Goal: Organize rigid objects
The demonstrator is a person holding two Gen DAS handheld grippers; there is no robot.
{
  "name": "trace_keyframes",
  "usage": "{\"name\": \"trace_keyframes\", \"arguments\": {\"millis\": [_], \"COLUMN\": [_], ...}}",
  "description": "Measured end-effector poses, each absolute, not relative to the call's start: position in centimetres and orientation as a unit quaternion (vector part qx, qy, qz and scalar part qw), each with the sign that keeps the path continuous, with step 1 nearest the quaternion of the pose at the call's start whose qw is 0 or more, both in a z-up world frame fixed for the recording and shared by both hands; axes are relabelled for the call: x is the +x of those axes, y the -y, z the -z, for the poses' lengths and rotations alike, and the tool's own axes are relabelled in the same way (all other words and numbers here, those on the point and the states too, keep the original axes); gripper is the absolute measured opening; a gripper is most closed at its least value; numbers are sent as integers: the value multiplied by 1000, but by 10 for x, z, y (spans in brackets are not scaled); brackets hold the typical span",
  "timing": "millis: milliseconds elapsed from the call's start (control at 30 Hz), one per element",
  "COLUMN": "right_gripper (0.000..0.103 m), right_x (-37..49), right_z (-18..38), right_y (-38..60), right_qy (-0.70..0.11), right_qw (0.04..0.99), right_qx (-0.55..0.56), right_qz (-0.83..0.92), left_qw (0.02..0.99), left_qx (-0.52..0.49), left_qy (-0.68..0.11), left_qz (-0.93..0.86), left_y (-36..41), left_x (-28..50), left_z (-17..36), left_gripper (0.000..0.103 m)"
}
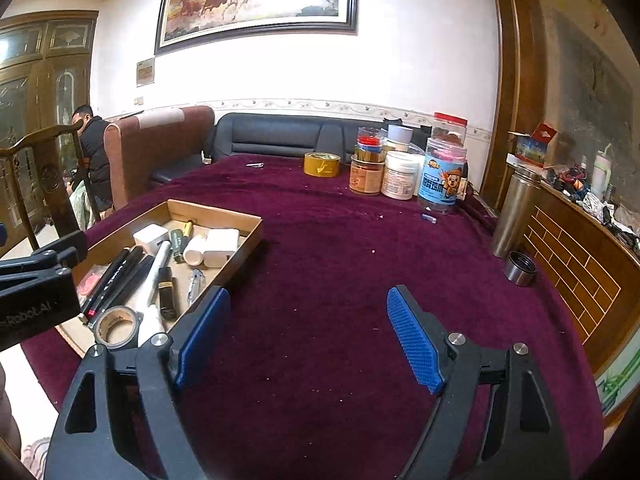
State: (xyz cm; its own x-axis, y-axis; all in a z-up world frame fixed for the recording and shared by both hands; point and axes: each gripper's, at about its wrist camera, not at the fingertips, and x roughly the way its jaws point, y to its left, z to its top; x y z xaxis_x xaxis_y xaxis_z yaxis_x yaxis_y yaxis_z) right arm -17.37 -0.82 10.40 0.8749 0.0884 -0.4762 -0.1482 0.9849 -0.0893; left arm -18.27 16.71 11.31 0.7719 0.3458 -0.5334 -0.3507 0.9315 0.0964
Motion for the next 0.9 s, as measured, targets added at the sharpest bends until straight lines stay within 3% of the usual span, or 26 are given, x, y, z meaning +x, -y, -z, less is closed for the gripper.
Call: {"name": "trace_keyframes", "arguments": {"millis": [900], "right_gripper": [82], "right_x": [-174], "right_z": [-90], "right_y": [-10], "right_qy": [-265], "right_qw": [958], "right_qx": [-76], "right_qz": [-83], "left_qw": [934], "left_qx": [-27], "left_qy": [-320], "left_qz": [-155], "left_y": [-168], "left_x": [-179], "left_z": [-102], "left_gripper": [102]}}
